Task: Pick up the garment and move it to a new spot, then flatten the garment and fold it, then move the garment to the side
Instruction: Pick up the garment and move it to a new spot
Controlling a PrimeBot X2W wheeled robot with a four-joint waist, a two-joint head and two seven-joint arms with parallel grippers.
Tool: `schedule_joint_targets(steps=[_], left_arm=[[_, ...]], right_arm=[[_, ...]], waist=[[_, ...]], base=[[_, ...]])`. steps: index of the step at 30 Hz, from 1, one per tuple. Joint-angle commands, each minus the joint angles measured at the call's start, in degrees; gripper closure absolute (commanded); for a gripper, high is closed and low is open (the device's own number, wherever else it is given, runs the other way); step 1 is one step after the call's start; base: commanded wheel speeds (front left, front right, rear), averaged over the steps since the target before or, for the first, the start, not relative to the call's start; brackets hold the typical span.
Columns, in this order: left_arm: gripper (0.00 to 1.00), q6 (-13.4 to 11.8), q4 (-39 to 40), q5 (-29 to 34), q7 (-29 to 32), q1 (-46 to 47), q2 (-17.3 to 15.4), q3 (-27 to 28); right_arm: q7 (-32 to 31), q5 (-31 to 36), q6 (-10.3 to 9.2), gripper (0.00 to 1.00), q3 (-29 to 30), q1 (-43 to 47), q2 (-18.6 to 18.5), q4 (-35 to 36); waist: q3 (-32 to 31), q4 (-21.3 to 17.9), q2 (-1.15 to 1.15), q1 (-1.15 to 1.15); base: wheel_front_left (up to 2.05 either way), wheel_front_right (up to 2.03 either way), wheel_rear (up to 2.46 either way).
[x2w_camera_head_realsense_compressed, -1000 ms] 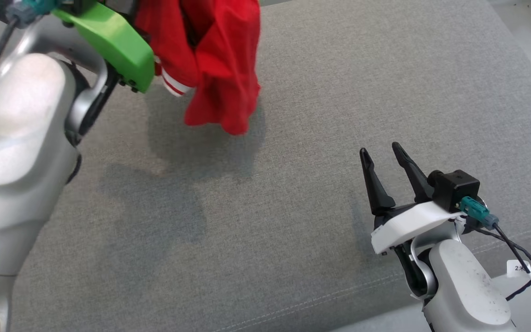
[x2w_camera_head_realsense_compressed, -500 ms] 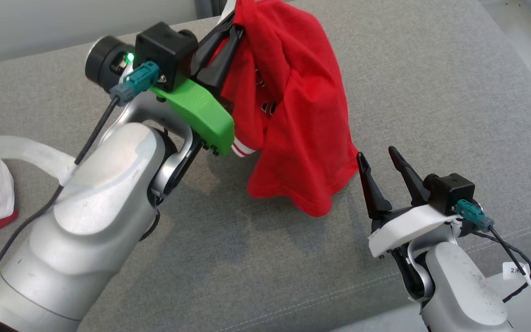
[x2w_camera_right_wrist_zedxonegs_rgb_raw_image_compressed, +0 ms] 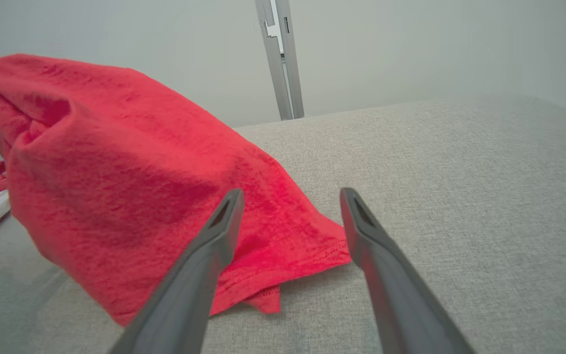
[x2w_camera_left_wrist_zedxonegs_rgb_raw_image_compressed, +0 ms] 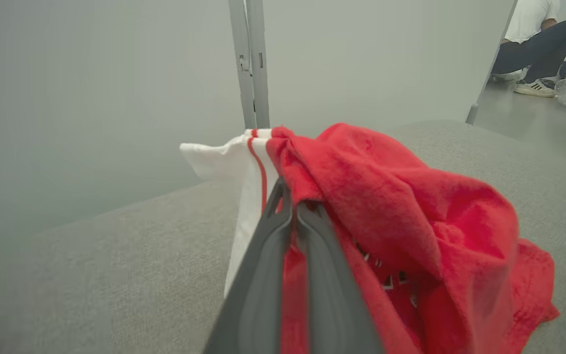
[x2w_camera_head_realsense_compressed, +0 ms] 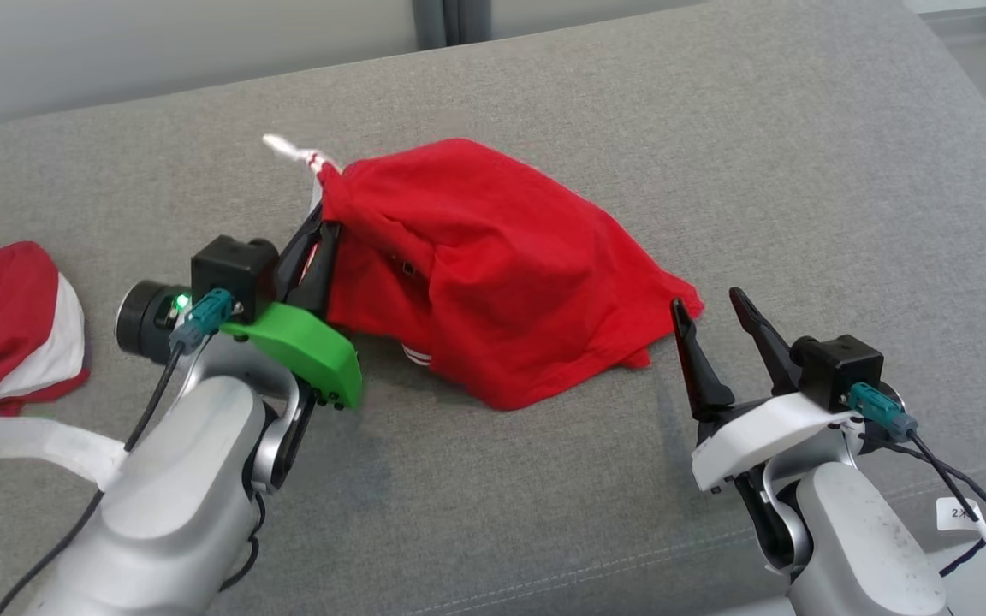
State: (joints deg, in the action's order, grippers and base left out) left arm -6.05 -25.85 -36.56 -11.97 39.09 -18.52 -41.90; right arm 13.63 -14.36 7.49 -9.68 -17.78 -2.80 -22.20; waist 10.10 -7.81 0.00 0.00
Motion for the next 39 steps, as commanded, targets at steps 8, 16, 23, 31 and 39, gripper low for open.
schedule_joint_targets(steps=[8, 16, 23, 31, 39], left_arm=[[1.00, -1.62, -1.91, -2.20, -2.71, -10.63, 1.07, 1.38], [1.00, -0.89, -4.21, -2.62, -3.21, -17.04, 3.77, 2.95], [0.00, -0.40, -3.56, -0.79, -3.25, -19.74, 5.58, 6.09], [0.00, -1.21, 2.46, 2.56, -3.21, -24.55, 5.74, 11.99], [0.00, -0.72, 5.88, 6.25, -3.22, -24.73, 3.98, 15.86]], right_arm=[[-1.25, 0.83, 0.00, 0.00, -0.11, 2.08, -0.18, 0.95], [-2.01, 1.09, 0.00, 0.00, -0.01, 3.18, -0.20, 1.78], [-2.53, 1.41, 0.00, 0.00, 0.15, 3.58, -0.19, 2.25], [-2.73, 1.24, 0.00, 0.00, 0.34, 4.55, -0.20, 2.45], [-3.34, 1.63, 0.00, 0.00, 0.26, 4.07, -0.20, 3.30]], waist=[[-2.32, 4.34, 0.00, 0.00], [-2.88, 6.01, 0.00, 0.00], [-3.69, 7.07, 0.00, 0.00], [-4.71, 7.73, 0.00, 0.00], [-4.72, 7.91, 0.00, 0.00]], base=[[0.00, 0.00, 0.00], [0.00, 0.00, 0.00], [0.00, 0.00, 0.00], [0.00, 0.00, 0.00], [0.00, 0.00, 0.00]])
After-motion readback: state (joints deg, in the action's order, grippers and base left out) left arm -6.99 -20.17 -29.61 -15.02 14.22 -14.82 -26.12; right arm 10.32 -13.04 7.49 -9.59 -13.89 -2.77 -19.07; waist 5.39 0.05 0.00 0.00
